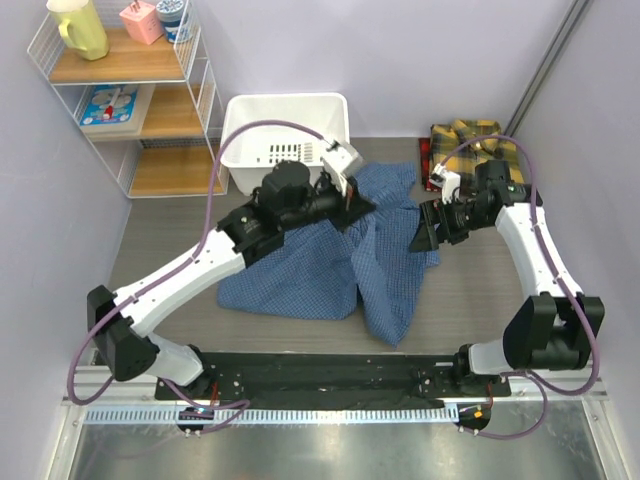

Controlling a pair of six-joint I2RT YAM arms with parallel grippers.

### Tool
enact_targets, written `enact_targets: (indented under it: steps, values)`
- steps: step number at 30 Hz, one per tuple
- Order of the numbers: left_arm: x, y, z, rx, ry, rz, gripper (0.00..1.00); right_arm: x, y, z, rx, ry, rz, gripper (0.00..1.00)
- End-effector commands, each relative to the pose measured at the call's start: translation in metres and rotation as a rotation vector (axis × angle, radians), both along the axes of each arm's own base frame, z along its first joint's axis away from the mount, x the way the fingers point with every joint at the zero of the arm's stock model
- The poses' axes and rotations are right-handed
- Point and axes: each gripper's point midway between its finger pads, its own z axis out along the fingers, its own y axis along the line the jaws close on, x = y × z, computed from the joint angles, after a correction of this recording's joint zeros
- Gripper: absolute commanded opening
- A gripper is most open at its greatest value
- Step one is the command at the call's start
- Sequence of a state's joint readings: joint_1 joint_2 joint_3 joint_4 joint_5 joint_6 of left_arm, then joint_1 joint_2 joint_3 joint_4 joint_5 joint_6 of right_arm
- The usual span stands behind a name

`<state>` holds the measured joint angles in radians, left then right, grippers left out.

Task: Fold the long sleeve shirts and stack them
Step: Flatten the shirt out

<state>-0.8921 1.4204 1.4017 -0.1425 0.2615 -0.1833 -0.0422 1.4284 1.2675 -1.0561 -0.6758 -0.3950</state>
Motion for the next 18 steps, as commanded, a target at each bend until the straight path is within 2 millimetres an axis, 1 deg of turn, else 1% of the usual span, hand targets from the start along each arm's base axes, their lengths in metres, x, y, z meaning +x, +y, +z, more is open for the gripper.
enact_targets:
  steps: [1, 2, 3, 4, 5, 6, 7, 8, 9, 12, 13, 14, 15, 16, 18]
  values:
    - [0.071, 0.028, 0.026, -0.152, 0.031, 0.254, 0.0, -0.027, 0.036, 0.024, 0.226, -0.009, 0.02, 0.96]
    - [0.084, 0.036, 0.029, -0.164, 0.038, 0.287, 0.0, -0.017, 0.041, 0.029, 0.256, -0.04, -0.019, 0.97]
    - [0.091, 0.038, 0.037, -0.177, 0.028, 0.307, 0.0, -0.017, 0.046, 0.029, 0.265, -0.06, -0.021, 0.98]
    - [0.099, 0.041, 0.038, -0.179, 0.026, 0.33, 0.0, -0.022, 0.047, 0.025, 0.276, -0.07, -0.041, 1.0]
    - [0.103, 0.042, 0.039, -0.183, 0.028, 0.343, 0.0, -0.013, 0.057, 0.031, 0.297, -0.123, -0.045, 1.0]
    - [0.105, 0.042, 0.045, -0.193, 0.021, 0.344, 0.0, -0.015, 0.068, 0.026, 0.279, -0.141, -0.029, 1.0]
    - [0.106, 0.041, 0.044, -0.194, 0.025, 0.339, 0.0, -0.017, 0.073, 0.017, 0.27, -0.15, -0.015, 1.0]
    - [0.106, 0.041, 0.045, -0.195, 0.024, 0.339, 0.0, -0.013, 0.08, 0.021, 0.286, -0.189, 0.001, 1.0]
    - [0.106, 0.04, 0.046, -0.193, 0.016, 0.335, 0.0, -0.016, 0.086, 0.019, 0.3, -0.173, 0.006, 1.0]
    - [0.108, 0.043, 0.046, -0.191, 0.013, 0.346, 0.0, -0.01, 0.089, 0.008, 0.286, -0.158, 0.023, 0.99]
    - [0.108, 0.044, 0.043, -0.187, 0.019, 0.347, 0.0, -0.01, 0.094, 0.011, 0.289, -0.162, 0.041, 1.0]
    - [0.108, 0.044, 0.049, -0.208, 0.005, 0.339, 0.0, -0.007, 0.098, 0.01, 0.294, -0.164, 0.05, 1.0]
    - [0.106, 0.044, 0.051, -0.217, 0.006, 0.332, 0.0, -0.006, 0.102, 0.012, 0.307, -0.163, 0.061, 1.0]
    - [0.107, 0.045, 0.046, -0.215, 0.014, 0.329, 0.0, -0.01, 0.109, 0.016, 0.342, -0.145, 0.084, 1.0]
    - [0.104, 0.047, 0.05, -0.22, 0.002, 0.324, 0.0, -0.012, 0.119, 0.021, 0.381, -0.124, 0.118, 0.97]
